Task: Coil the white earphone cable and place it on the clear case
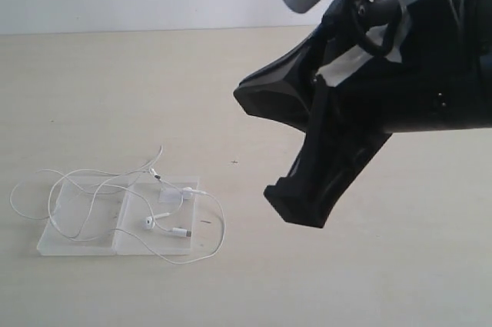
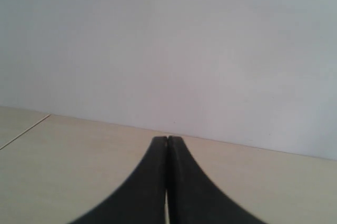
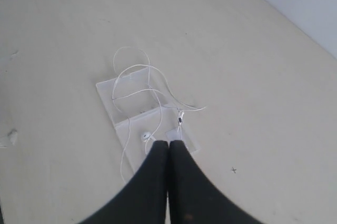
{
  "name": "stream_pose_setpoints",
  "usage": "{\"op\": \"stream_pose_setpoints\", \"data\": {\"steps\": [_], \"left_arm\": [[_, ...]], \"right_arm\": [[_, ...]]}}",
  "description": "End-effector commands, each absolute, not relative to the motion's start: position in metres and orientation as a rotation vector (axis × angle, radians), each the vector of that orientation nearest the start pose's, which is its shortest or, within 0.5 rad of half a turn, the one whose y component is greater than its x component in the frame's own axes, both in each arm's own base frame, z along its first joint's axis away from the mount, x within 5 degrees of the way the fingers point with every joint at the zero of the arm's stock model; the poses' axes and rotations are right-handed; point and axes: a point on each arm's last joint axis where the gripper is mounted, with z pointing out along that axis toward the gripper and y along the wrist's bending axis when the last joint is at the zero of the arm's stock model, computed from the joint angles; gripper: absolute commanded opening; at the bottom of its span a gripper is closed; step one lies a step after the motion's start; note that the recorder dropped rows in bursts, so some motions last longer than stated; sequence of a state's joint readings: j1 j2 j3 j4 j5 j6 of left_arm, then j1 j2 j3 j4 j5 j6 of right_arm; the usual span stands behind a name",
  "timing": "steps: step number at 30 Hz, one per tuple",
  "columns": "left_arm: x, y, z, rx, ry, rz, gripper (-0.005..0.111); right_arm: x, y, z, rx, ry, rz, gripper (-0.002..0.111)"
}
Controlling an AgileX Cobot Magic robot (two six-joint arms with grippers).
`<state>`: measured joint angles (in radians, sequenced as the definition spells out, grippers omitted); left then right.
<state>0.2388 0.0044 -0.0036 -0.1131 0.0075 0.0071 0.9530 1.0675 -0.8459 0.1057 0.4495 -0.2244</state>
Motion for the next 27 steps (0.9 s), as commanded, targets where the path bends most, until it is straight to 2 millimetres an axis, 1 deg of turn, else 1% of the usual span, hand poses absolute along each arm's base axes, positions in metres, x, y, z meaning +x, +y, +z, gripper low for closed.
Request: {"op": "stream_pose_setpoints", "data": {"steps": [1, 6, 10, 12, 14, 15, 18, 21, 22, 23, 24, 25, 27], "left_arm": [[0.055, 0.013, 0.213, -0.252, 1.468, 0.097, 0.000], [0.055, 0.013, 0.213, -0.252, 1.468, 0.097, 0.000], [0.055, 0.013, 0.213, -0.252, 1.468, 0.097, 0.000], [0.055, 0.013, 0.213, -0.252, 1.468, 0.097, 0.000], [0.055, 0.013, 0.213, -0.252, 1.468, 0.097, 0.000], [0.055, 0.013, 0.213, -0.252, 1.468, 0.097, 0.000], [0.055, 0.013, 0.213, -0.252, 1.468, 0.097, 0.000], [0.055, 0.013, 0.213, -0.252, 1.468, 0.097, 0.000], [0.055, 0.013, 0.213, -0.252, 1.468, 0.097, 0.000], [0.055, 0.013, 0.213, -0.252, 1.468, 0.097, 0.000], [0.055, 0.013, 0.213, -0.252, 1.468, 0.097, 0.000], [0.055, 0.013, 0.213, -0.252, 1.468, 0.097, 0.000], [0.055, 0.013, 0.213, -0.252, 1.468, 0.097, 0.000]], "right_arm": [[0.129, 0.186, 0.334, -1.155, 1.770, 0.500, 0.000], [0.132, 0.191, 0.345, -1.036, 1.689, 0.579, 0.000], [0.137, 0.192, 0.349, -1.087, 1.568, 0.478, 0.000], [0.143, 0.189, 0.350, -1.062, 1.544, 0.449, 0.000], [0.150, 0.185, 0.350, -1.036, 1.559, 0.424, 0.000], [0.157, 0.181, 0.349, -1.007, 1.581, 0.402, 0.000], [0.165, 0.174, 0.347, -0.936, 1.629, 0.407, 0.000], [0.171, 0.166, 0.333, -0.826, 1.656, 0.436, 0.000], [0.171, 0.160, 0.325, -0.762, 1.642, 0.453, 0.000], [0.171, 0.153, 0.322, -0.678, 1.613, 0.480, 0.000], [0.171, 0.148, 0.321, -0.638, 1.594, 0.486, 0.000], [0.169, 0.138, 0.317, -0.549, 1.576, 0.506, 0.000], [0.167, 0.126, 0.311, -0.466, 1.598, 0.510, 0.000]]}}
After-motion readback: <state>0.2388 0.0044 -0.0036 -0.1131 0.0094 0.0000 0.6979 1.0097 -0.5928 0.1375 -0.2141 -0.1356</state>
